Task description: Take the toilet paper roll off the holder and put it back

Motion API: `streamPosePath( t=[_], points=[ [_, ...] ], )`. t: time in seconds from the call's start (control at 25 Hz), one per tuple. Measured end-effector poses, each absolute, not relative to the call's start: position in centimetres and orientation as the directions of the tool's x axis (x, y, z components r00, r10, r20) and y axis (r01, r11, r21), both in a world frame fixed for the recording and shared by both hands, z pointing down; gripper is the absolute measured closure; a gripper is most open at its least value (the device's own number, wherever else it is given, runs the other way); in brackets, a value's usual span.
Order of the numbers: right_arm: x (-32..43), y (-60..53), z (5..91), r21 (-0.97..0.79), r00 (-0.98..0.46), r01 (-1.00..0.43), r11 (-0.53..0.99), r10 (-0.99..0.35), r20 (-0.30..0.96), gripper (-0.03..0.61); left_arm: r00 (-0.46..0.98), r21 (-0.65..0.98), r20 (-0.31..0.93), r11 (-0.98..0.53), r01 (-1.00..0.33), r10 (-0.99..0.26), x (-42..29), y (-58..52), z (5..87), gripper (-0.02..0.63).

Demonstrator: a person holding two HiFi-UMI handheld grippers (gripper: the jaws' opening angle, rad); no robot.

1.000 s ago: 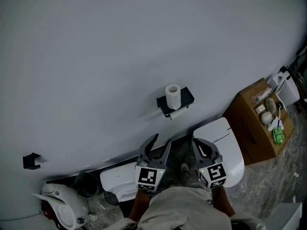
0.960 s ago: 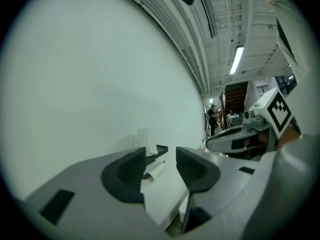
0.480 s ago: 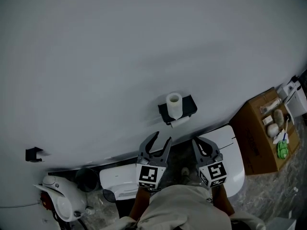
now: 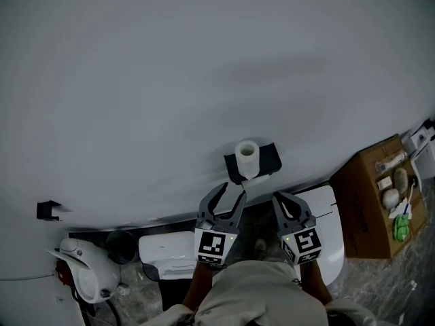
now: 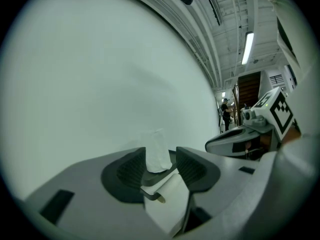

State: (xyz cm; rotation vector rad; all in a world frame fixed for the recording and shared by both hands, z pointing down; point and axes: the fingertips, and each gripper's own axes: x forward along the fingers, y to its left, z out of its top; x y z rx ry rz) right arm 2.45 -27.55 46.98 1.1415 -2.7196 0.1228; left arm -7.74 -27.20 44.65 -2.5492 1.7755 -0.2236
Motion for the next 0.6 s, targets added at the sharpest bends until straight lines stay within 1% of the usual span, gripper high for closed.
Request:
streamPosePath(
  t=[0.48, 0.6],
  points=[
    [2.0, -30.6, 47.4, -0.014, -0.727, -0.67, 0.742, -0.653, 0.214, 0.578, 0.317, -0.1, 0.134, -0.331, -0.938, -0.939, -7.1, -30.2, 45.3, 0.416],
    [2.1, -31.1, 47.4, -0.015, -0.734, -0.663, 0.749, -0.646, 0.211, 0.58, 0.328, -0.104, 0.154, -0.345, -0.933, -0.932, -6.6, -30.8, 45.6, 0.394]
  ],
)
